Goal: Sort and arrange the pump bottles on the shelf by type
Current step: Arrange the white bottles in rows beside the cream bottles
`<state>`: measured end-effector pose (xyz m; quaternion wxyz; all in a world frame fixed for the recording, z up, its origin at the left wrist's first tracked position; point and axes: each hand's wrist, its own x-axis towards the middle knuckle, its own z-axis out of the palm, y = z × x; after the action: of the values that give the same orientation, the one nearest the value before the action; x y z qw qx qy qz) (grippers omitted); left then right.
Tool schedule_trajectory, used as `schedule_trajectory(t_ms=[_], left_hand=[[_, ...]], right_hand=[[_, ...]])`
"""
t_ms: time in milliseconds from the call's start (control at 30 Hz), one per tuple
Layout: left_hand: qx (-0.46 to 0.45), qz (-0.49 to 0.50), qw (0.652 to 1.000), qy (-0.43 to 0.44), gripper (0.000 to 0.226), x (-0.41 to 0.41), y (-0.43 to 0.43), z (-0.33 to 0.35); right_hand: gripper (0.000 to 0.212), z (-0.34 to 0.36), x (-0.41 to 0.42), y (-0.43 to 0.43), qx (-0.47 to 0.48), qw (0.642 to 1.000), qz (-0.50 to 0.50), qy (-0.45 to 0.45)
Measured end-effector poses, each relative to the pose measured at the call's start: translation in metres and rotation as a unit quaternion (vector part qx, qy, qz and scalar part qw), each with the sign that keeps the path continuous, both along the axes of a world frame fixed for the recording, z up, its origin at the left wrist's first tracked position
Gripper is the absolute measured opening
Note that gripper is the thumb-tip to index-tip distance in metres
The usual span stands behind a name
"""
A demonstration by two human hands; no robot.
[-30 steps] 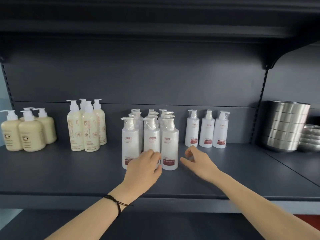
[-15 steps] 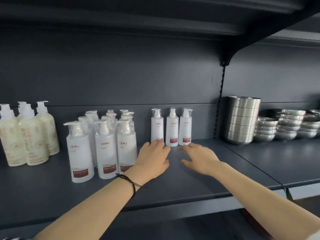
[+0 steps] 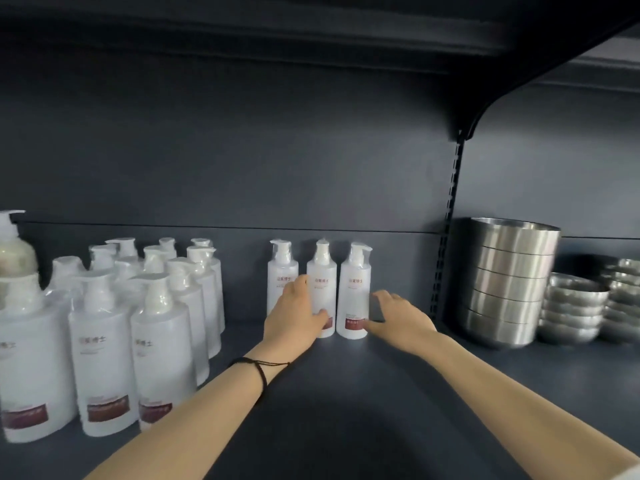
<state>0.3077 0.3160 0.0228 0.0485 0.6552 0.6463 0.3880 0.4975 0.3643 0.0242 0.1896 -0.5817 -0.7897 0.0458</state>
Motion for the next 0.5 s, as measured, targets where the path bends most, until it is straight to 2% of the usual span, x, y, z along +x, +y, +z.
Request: schedule_trajectory(t_ms=[100, 267, 400, 500], left_hand=[[0.02, 0.007, 0.997, -0.071, 0.052, 0.009, 0.021, -0.005], [0.065, 0.06, 0.994, -0.058, 0.05, 0.021, 0.037, -0.012], [0.081, 0.087, 0.993, -0.021, 0.053, 0.021, 0.038, -0.014], [0.078, 0.104, 0.991, 0.008, 0.067, 0.02, 0.039, -0.011]], right_hand=[[0.072, -0.005, -0.002, 0.024, -0.046, 0.988, 0.027, 0.146], [0.059, -0.013, -0.008, 0.046, -0.056, 0.952, 0.074, 0.293], [0.052, -0.017, -0.013, 0.052, -0.081, 0.935, 0.095, 0.333], [0.051, -0.017, -0.013, 0.055, -0.082, 0.937, 0.087, 0.329]])
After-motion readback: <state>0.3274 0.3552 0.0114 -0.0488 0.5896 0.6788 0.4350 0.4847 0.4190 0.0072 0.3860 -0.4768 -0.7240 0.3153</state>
